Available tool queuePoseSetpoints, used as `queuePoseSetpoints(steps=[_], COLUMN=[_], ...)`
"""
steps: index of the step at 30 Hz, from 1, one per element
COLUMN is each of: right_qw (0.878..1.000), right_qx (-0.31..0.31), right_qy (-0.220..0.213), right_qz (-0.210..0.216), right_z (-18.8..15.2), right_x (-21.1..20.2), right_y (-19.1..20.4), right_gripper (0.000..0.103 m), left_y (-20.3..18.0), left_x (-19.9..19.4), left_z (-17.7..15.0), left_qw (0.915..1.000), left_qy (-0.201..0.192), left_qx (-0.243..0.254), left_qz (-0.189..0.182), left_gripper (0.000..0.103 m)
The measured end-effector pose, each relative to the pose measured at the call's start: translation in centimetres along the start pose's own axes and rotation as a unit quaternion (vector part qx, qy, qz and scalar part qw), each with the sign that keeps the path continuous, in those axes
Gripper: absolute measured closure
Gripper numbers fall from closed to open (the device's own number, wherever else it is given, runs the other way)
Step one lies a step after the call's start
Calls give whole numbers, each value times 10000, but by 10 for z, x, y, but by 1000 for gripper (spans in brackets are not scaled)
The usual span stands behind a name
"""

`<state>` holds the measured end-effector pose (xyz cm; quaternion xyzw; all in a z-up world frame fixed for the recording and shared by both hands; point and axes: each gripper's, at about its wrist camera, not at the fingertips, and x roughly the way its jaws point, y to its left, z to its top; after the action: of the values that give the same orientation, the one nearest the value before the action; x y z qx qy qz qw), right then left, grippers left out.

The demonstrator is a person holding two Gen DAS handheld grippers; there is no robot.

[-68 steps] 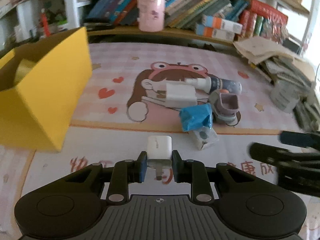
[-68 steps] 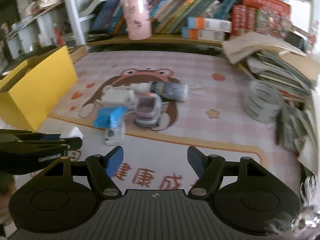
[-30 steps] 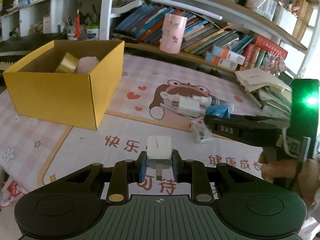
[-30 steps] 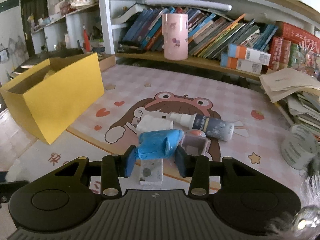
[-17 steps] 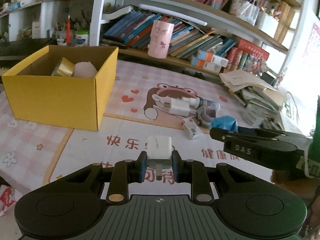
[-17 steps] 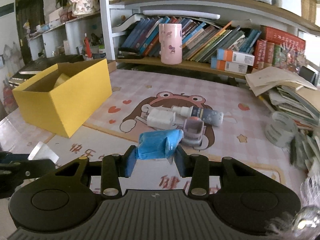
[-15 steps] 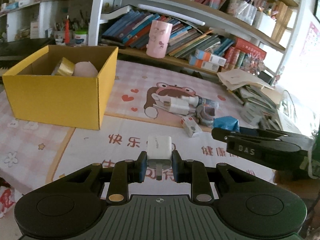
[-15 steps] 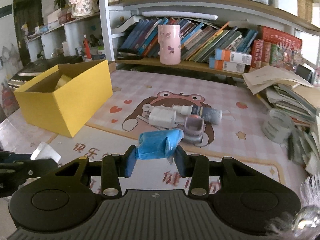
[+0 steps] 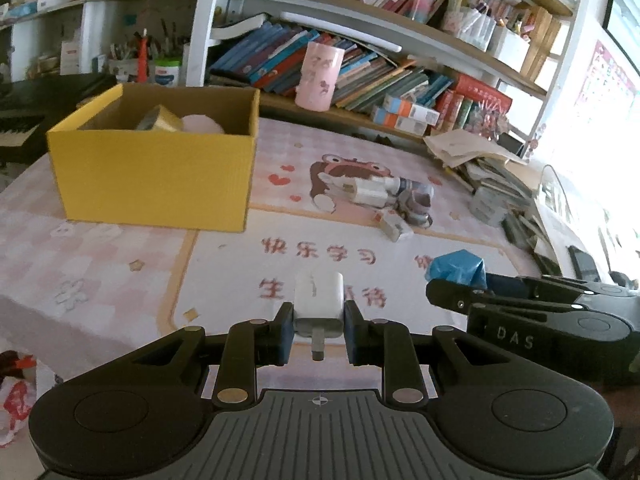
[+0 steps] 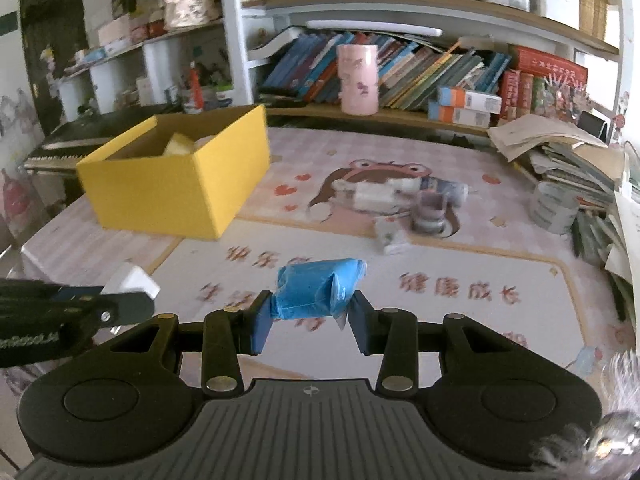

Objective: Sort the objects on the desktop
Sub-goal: 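Lift and carry the white plug and blue-capped bottle toward the yellow box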

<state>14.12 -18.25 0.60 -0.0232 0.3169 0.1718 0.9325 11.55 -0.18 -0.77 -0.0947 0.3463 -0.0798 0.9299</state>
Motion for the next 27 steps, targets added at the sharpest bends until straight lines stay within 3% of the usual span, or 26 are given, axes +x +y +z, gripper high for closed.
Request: queuePoseSetpoints(steps=[12,27], right_qw=[9996,9959], right_qx=[-143,-595], right_qy=[100,210], right_qz=[221,646], right_z=[-23,-20], right_x=[-8,-3], right_y=[73,138], right_gripper=[65,65], left_y=[51,97], left_x=[-46,-79], left_z=[-28,-46], left_qw=[9997,9979], left_qy=[-18,-49], left_qx=[8,-300], left_qz=[254,573], left_gripper=[79,79])
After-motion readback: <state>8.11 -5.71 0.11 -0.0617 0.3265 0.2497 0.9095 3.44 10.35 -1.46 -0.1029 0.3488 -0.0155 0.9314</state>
